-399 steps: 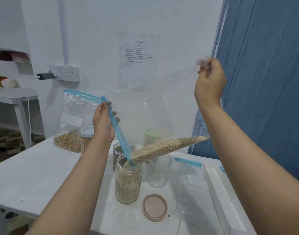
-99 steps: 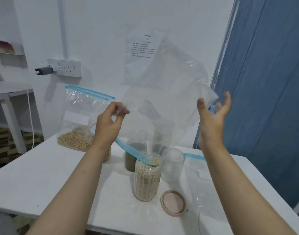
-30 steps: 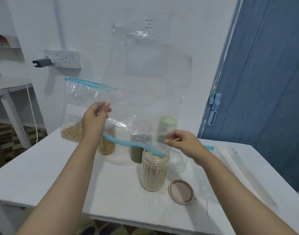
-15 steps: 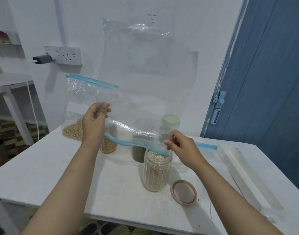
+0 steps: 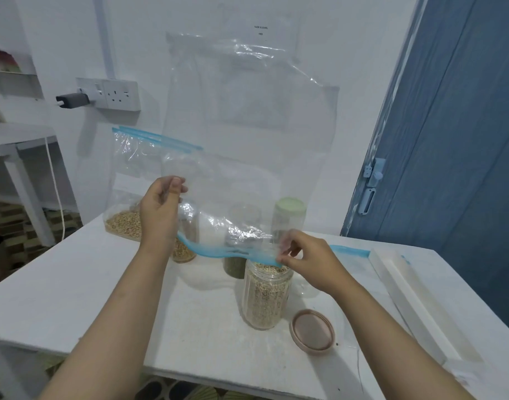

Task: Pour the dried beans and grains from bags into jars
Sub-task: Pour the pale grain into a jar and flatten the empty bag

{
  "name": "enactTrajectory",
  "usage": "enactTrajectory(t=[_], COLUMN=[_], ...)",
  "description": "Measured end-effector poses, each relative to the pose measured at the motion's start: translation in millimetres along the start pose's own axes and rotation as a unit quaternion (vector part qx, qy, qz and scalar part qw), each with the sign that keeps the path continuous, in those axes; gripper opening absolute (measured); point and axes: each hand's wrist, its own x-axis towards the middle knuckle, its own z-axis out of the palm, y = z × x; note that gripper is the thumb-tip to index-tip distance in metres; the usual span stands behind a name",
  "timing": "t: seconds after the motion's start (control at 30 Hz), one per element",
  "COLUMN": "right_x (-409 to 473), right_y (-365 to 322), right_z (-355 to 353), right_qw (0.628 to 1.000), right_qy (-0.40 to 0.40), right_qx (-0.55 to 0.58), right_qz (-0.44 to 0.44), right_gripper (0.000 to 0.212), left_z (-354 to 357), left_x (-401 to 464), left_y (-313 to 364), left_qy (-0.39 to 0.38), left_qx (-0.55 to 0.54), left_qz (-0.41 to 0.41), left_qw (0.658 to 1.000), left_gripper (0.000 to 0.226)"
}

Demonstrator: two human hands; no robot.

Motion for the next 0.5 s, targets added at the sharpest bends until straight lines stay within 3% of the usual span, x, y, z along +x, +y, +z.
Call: enactTrajectory(t=[0.5], right_x=[6.7], right_y=[-0.1], right_z=[-2.8], right_qw=[0.999], right_qy=[0.026], right_qx=[-0.015], right_qz=[0.028], right_gripper=[0.015], left_z=[4.0], left_x=[-1.4], left_y=[-3.7], left_qy=[-0.004], left_qx=[-0.004], left_qz=[-0.009], left_qw=[1.0], left_gripper=[0.013])
